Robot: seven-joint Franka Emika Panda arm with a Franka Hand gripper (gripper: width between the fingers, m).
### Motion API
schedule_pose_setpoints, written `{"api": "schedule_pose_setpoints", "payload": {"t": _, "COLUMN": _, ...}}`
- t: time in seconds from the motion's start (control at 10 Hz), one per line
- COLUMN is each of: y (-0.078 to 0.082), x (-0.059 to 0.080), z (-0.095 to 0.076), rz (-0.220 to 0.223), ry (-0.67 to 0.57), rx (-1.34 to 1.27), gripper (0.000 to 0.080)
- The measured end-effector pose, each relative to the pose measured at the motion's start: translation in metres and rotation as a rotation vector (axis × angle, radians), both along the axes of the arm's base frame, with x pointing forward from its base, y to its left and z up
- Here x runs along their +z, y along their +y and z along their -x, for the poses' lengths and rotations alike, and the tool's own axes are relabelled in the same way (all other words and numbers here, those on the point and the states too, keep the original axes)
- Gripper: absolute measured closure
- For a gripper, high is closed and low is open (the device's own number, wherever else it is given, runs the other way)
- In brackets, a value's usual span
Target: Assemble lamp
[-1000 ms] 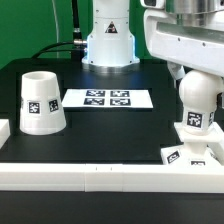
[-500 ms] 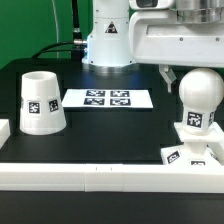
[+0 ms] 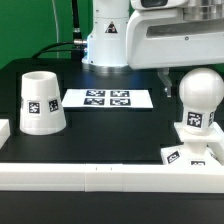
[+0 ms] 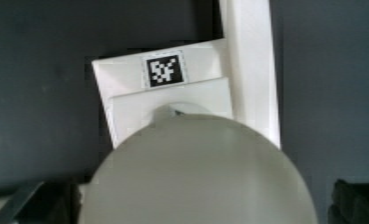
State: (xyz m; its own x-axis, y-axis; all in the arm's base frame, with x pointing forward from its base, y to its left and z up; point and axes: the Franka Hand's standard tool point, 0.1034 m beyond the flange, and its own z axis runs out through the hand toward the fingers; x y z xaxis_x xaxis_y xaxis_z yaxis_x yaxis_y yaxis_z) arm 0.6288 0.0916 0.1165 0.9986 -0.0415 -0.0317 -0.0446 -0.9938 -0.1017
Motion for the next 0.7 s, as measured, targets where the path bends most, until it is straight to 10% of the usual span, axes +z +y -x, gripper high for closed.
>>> {"api": "schedule_pose_setpoints", "payload": {"t": 0.7, "y": -0.0035, "x": -0.0002, "z": -0.0026, "rz": 0.035, "ry": -0.061, "rx": 0.555, "gripper": 0.0101}}
